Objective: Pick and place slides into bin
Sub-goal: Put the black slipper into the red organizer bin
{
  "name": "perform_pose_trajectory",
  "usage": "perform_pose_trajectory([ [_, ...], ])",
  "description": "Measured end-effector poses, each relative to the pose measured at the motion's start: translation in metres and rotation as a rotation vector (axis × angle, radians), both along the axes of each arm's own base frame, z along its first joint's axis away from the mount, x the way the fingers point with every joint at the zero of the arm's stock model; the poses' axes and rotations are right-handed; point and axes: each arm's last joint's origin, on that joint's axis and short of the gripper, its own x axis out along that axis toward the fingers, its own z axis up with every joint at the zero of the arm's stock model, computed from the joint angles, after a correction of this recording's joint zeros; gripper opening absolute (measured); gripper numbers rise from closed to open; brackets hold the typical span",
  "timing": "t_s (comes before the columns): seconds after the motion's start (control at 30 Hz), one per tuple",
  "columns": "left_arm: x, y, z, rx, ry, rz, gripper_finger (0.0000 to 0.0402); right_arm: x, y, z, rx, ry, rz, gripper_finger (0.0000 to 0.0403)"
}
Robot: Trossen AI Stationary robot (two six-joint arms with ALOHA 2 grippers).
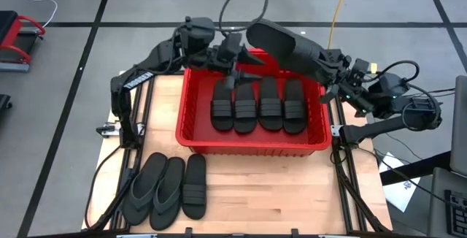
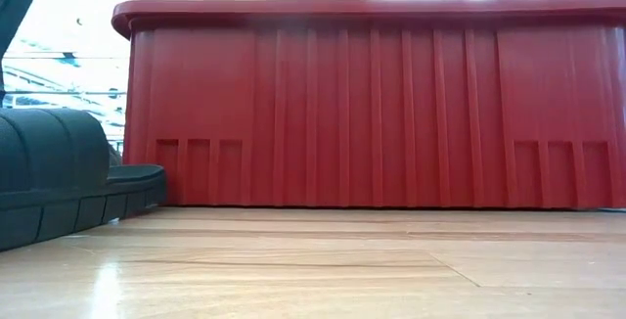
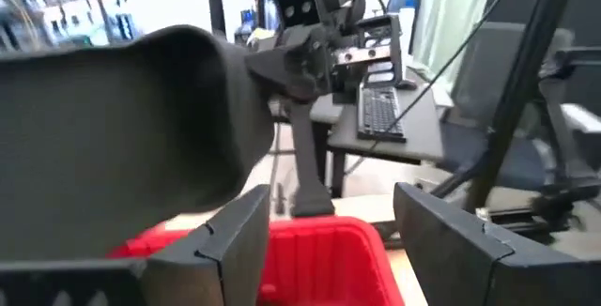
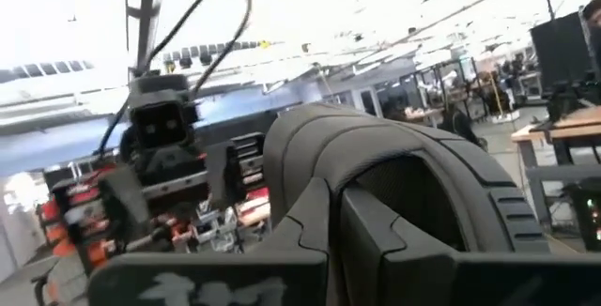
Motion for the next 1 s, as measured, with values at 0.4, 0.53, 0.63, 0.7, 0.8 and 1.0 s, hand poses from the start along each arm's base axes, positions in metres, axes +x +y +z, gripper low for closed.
perform_pose_trajectory([
  [0.4,0.012,0.002,-0.004,0.107,-0.038,0.076,0.0230,0.028,0.004,0.004,-0.045,-0.098,0.083,0.0000],
  [0.53,0.013,0.003,-0.006,0.110,-0.027,0.072,0.0230,0.036,0.005,0.002,-0.031,-0.105,0.115,0.0000],
  [0.63,0.015,0.004,-0.008,0.132,-0.026,0.072,0.0230,0.042,0.006,0.001,-0.034,-0.116,0.142,0.0000],
  [0.7,0.016,0.004,-0.008,0.139,-0.023,0.091,0.0230,0.046,0.006,0.001,-0.038,-0.128,0.154,0.0000],
  [0.8,0.015,0.006,-0.008,0.162,-0.025,0.097,0.0225,0.050,0.007,0.000,-0.022,-0.149,0.174,0.0000],
  [1.0,0.014,0.010,-0.008,0.252,-0.034,0.086,0.0117,0.051,0.008,0.000,-0.006,-0.167,0.216,0.0000],
])
